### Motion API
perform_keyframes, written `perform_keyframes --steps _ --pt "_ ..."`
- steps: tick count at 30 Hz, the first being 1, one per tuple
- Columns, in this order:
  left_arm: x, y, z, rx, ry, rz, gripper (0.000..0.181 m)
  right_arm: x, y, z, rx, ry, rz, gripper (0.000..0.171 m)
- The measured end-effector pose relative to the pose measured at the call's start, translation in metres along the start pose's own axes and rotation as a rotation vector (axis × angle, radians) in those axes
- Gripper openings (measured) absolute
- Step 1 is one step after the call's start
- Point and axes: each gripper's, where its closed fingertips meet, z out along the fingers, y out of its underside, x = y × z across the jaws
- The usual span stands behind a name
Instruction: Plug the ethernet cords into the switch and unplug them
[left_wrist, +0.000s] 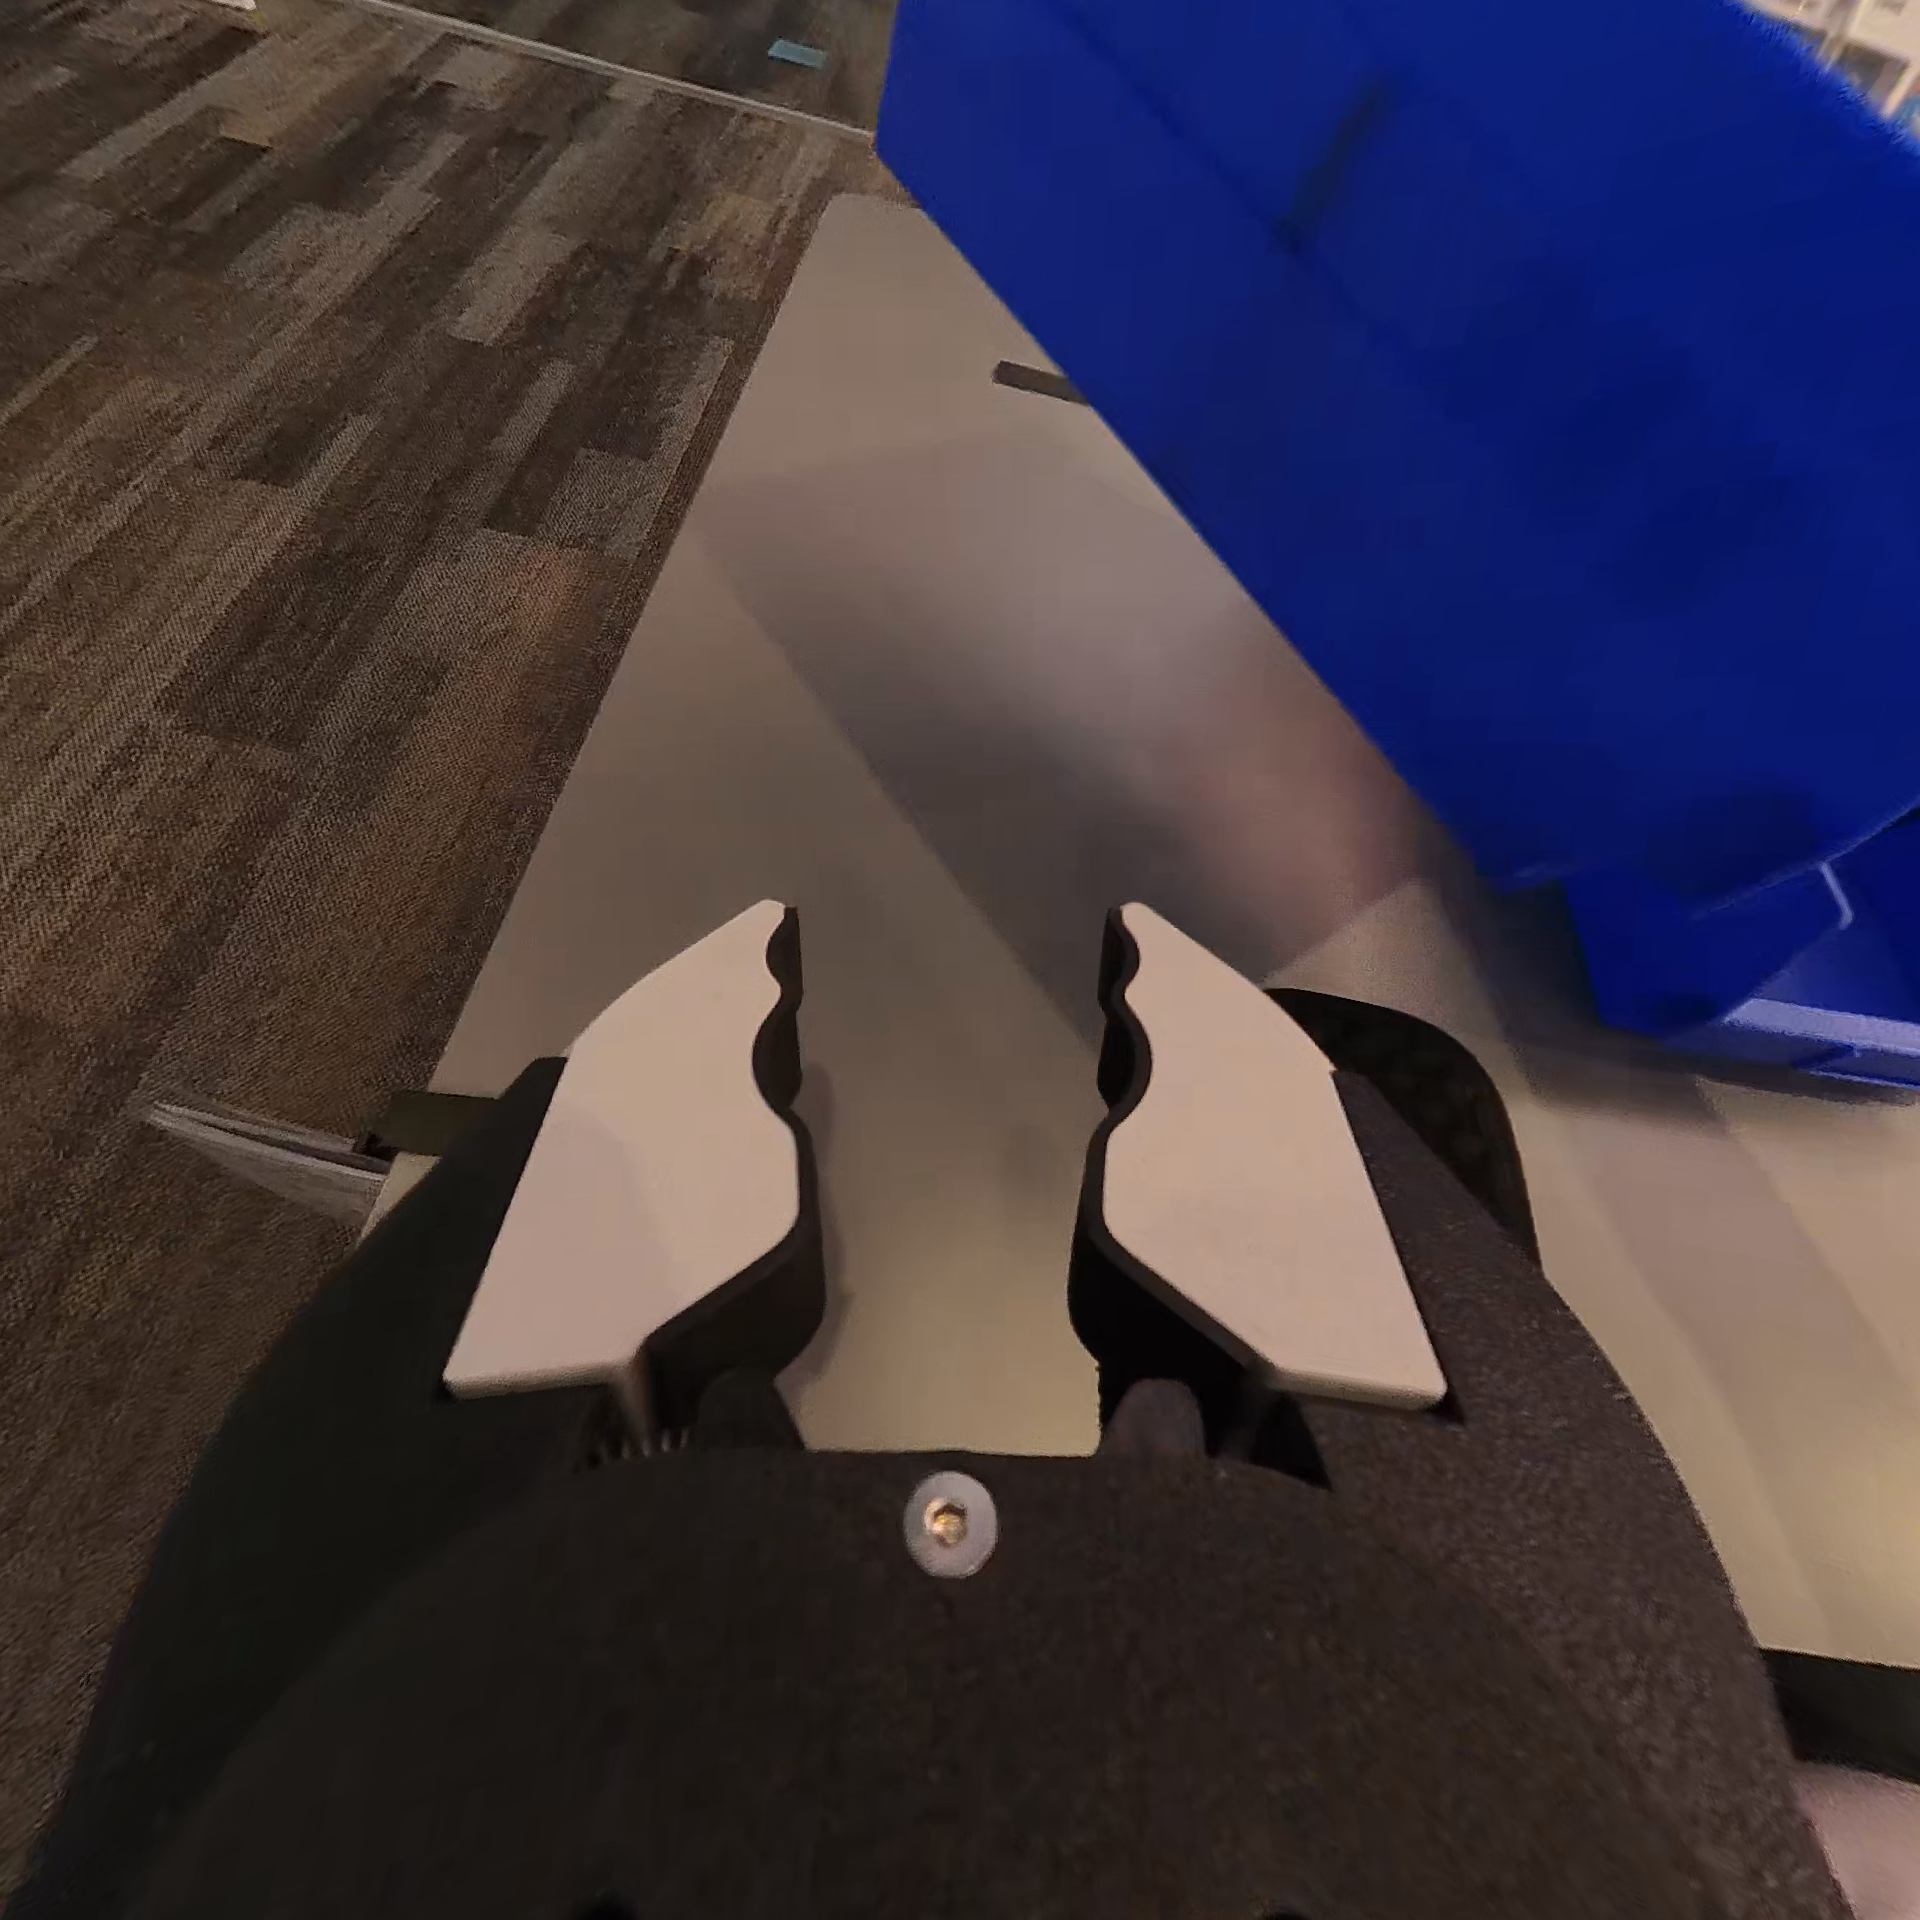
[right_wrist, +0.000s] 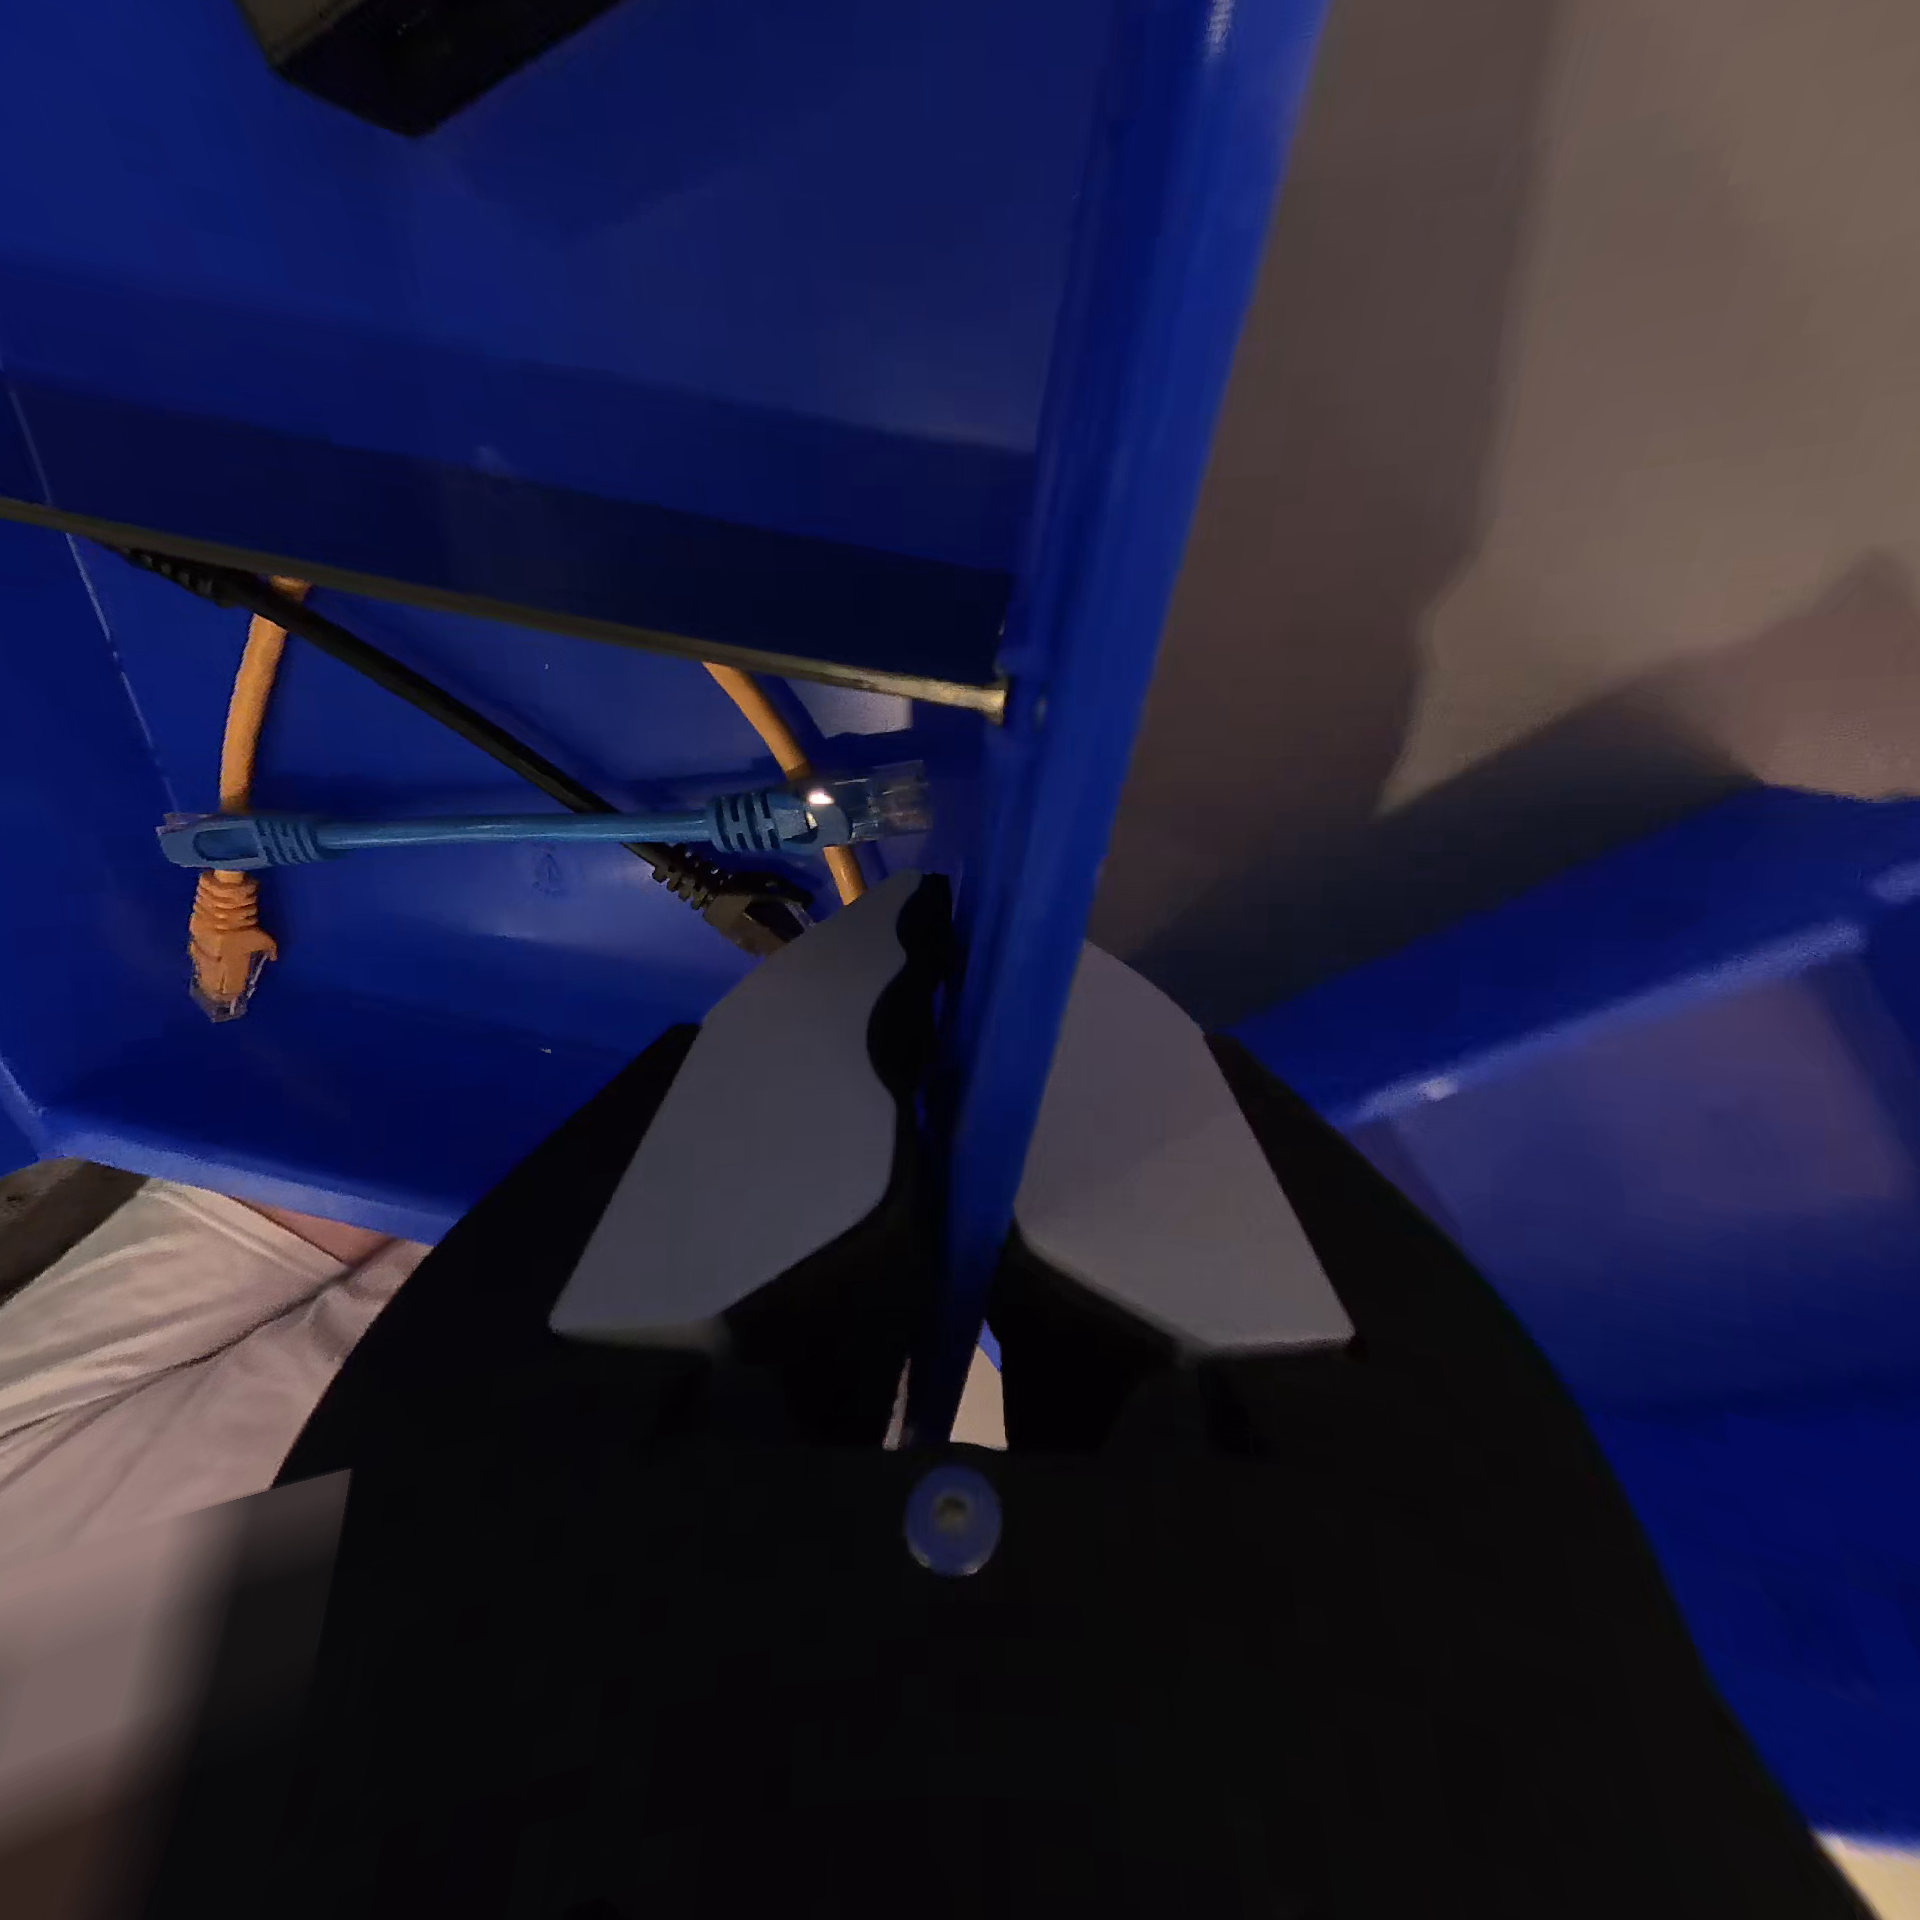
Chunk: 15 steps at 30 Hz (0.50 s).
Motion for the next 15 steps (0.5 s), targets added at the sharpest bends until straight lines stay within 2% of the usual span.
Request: perform_keyframes --steps 5,15 --pt "-0.008 0.002 0.0 0.011 0.013 -0.011 0.055 -0.005 -0.017 0.034 -0.008 0.022 0.028 0.004" --pt "-0.018 0.008 0.008 -0.008 -0.001 -0.015 0.055 0.03 -0.012 0.085 -0.051 0.142 0.162 0.004"
